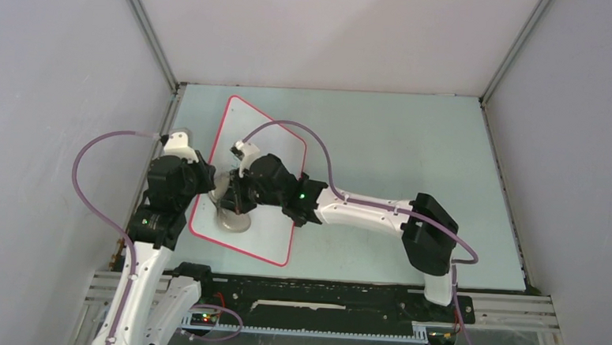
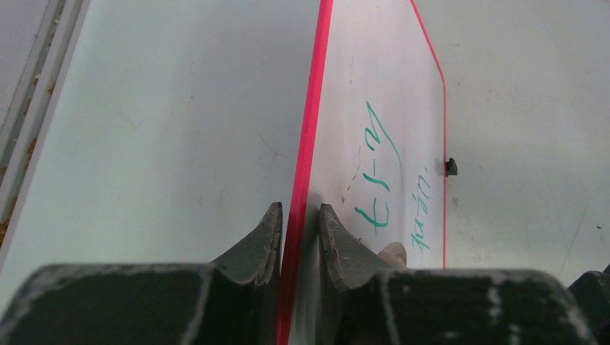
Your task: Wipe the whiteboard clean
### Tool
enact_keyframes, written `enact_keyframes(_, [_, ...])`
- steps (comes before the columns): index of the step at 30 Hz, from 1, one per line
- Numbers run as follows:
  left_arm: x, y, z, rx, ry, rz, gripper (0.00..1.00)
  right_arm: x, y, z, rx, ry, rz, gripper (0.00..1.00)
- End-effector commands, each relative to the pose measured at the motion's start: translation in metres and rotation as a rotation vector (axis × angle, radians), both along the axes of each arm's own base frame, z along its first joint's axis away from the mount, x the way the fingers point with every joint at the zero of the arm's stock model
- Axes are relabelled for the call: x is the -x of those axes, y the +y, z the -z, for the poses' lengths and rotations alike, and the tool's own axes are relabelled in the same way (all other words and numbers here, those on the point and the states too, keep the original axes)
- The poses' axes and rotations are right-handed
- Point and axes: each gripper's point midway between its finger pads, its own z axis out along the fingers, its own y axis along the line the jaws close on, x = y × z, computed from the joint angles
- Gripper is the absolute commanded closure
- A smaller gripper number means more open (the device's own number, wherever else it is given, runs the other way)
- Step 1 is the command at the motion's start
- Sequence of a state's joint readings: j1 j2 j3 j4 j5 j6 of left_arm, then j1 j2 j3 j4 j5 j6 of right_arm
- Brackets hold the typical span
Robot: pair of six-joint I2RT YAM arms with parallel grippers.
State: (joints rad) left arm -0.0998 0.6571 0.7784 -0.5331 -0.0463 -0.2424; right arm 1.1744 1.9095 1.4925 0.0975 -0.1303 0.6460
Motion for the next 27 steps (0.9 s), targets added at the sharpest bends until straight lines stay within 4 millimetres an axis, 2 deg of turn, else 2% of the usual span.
enact_keyframes(1, [0.006, -0.009, 0.016, 0.020, 0.047, 0.039, 1.00, -0.035, 0.017, -0.012, -0.007, 0.088, 0.142, 1.00])
enact_keyframes(3, [0.006, -0.009, 0.016, 0.020, 0.046, 0.039, 1.00, -0.046, 0.008, 0.006, 0.071, 0.123, 0.235, 1.00])
enact_keyframes(8, [0.006, -0.009, 0.014, 0.021, 0.036, 0.039, 1.00, -0.079, -0.034, 0.057, 0.190, 0.211, 0.457, 1.00])
enact_keyframes(13, [0.006, -0.009, 0.015, 0.020, 0.041, 0.039, 1.00, -0.113, -0.083, 0.092, 0.217, 0.278, 0.536, 1.00])
enact_keyframes(15, [0.006, -0.009, 0.015, 0.020, 0.041, 0.039, 1.00, -0.117, -0.105, 0.112, 0.243, 0.308, 0.548, 1.00])
enact_keyframes(19, [0.005, -0.009, 0.015, 0.020, 0.043, 0.040, 1.00, -0.122, -0.135, 0.142, 0.291, 0.366, 0.547, 1.00])
enact_keyframes(22, [0.005, -0.009, 0.017, 0.020, 0.048, 0.039, 1.00, -0.114, -0.143, 0.156, 0.287, 0.392, 0.508, 1.00])
enact_keyframes(25, [0.005, -0.009, 0.017, 0.018, 0.052, 0.040, 1.00, -0.112, -0.136, 0.152, 0.254, 0.372, 0.470, 1.00])
enact_keyframes(27, [0.004, -0.009, 0.017, 0.017, 0.054, 0.041, 1.00, -0.107, -0.122, 0.139, 0.203, 0.352, 0.411, 1.00])
